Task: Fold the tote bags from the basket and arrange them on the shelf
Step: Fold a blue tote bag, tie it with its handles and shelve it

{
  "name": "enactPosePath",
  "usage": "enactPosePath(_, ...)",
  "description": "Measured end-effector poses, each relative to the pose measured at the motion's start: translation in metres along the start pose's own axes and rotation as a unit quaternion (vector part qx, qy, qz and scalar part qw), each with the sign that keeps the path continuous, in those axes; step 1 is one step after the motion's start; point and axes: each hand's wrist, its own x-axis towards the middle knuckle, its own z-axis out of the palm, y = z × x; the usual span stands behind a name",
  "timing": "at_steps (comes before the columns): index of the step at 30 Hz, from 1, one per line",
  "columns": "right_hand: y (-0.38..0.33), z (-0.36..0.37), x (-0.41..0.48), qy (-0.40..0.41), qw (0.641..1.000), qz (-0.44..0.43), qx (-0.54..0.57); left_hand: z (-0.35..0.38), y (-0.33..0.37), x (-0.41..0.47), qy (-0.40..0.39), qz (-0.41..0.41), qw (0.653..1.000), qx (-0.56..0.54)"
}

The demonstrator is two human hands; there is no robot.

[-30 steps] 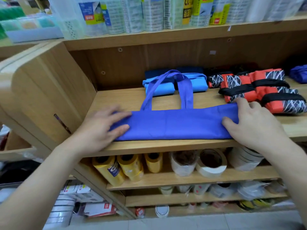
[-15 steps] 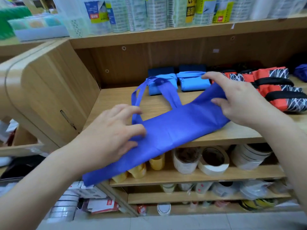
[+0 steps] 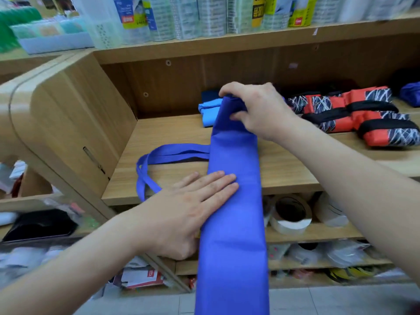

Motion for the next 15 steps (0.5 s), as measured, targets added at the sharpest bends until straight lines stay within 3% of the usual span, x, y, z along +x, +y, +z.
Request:
enactPosePath(4,-0.003,0.007,-0.01,0.02,0.998,0.002,-0.058,0.023,-0.004,0.013,0.119,0.006,0.993,0.022)
enactPosePath(6,-0.003,-0.004,-0.027,-0.028,0.999,0.005,0.033,0.024,-0.01,0.019,0.167,-0.012,0.985,-0.051)
enactPosePath(7,0.002,-0.014,-0.039,-0.096,0.988,0.009,0.121,0.025,-0.016,0.023,0.182,-0.009,0.98,-0.084)
enactPosePath(9,0.008,-0.035,-0.066,-0.313,0.906,0.049,0.281,0.017,-0.024,0.029,0.164,-0.029,0.971,-0.169)
enactPosePath(10,0.007,-0.042,-0.079,-0.392,0.865,0.055,0.308,0.007,-0.023,0.035,0.139,-0.062,0.962,-0.226)
enactPosePath(11,0.008,-0.043,-0.091,-0.422,0.854,0.051,0.299,0.0,-0.023,0.041,0.119,-0.101,0.953,-0.258)
enactPosePath(13,0.005,-0.032,-0.107,-0.372,0.893,0.055,0.246,-0.011,-0.021,0.047,0.087,-0.191,0.931,-0.298)
enactPosePath(15,-0.006,-0.017,-0.113,-0.25,0.92,0.11,0.282,-0.012,-0.019,0.045,0.113,-0.254,0.9,-0.336)
